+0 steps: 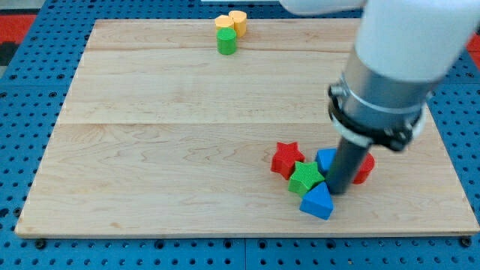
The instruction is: Move the blue cube diagonal to the red star
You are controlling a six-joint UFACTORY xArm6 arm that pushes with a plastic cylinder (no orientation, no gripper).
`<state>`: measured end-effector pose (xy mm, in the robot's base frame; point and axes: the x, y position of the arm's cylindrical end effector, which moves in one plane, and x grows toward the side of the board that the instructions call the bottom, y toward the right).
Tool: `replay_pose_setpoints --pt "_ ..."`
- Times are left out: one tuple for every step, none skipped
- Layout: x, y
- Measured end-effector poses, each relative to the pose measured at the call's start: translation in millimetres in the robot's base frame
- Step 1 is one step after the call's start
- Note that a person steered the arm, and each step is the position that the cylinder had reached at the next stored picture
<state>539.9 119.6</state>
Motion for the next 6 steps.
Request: replay_pose_setpoints --pt "-42.3 -18.3" --pt "-56.3 -13.3" --pt "-56.3 61.5" --pt "-74.0 85.0" --pt "-86.1 -25.2" --pt "-99.2 -84.5"
